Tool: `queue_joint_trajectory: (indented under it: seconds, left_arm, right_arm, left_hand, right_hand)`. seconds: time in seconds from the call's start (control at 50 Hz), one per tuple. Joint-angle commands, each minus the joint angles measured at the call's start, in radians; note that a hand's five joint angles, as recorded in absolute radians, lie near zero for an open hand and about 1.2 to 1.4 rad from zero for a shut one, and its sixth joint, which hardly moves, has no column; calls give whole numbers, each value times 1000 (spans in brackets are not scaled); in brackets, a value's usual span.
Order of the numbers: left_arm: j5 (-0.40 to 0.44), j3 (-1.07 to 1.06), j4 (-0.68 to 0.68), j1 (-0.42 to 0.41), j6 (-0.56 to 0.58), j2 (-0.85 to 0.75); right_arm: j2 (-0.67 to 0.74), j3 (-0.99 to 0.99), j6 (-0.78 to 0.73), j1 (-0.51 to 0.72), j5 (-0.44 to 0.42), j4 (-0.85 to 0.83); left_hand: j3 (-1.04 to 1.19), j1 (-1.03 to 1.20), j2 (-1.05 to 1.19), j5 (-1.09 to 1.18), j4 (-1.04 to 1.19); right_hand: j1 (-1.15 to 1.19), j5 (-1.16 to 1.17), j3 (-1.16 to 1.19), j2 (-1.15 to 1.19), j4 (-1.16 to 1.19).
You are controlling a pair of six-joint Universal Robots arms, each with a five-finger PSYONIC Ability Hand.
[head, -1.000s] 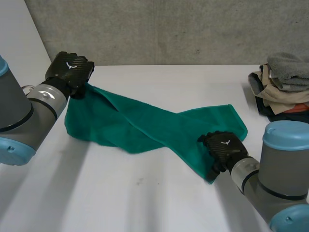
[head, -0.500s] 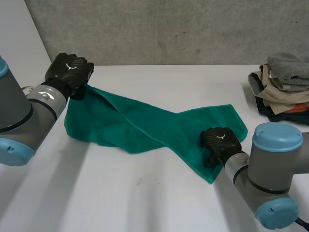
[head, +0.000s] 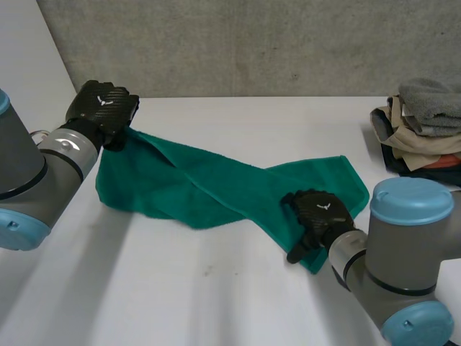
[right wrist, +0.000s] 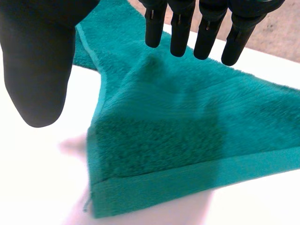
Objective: Fold the laundry.
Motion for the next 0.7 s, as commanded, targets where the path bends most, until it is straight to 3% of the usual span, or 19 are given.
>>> queue_joint_trajectory:
  seconds: [0.02, 0.3, 0.5, 0.56, 0.58, 0.6, 0.7]
  left_arm:
    - [0, 1, 0, 0, 0, 0]
    - [3, -10, 3, 2, 0, 0]
    - [2, -12, 3, 2, 0, 9]
    - [2, -15, 2, 2, 0, 14]
    - [2, -15, 2, 2, 0, 14]
    - [0, -16, 2, 2, 0, 15]
    - [-2, -21, -11, 9, 0, 40]
  right_arm:
    - [89, -29, 2, 17, 9, -28]
    - [125, -40, -111, 5, 87, -178]
    - [146, -72, -165, 3, 97, -186]
    - [163, -97, -191, 3, 98, -189]
    - [165, -104, -199, 2, 98, -192]
    - [162, -118, -217, -10, 98, -201]
    - [110, -135, -294, -75, 86, -210]
  left_hand:
    - [203, 250, 201, 223, 197]
    - [203, 250, 201, 223, 197]
    - [203, 250, 201, 223, 197]
    - [203, 250, 201, 223, 197]
    - [203, 250, 201, 223, 197]
    - [203, 250, 201, 223, 197]
    - [203, 250, 201, 223, 197]
  right_hand:
    - [52, 95, 71, 63, 72]
    - [366, 409, 385, 377, 386]
    - [384, 427, 403, 394, 404]
    - [621, 664, 640, 631, 640]
    - [758, 801, 777, 769, 778]
    - [1058, 1101, 1077, 1068, 1078]
    - [1061, 1104, 1080, 1071, 1081]
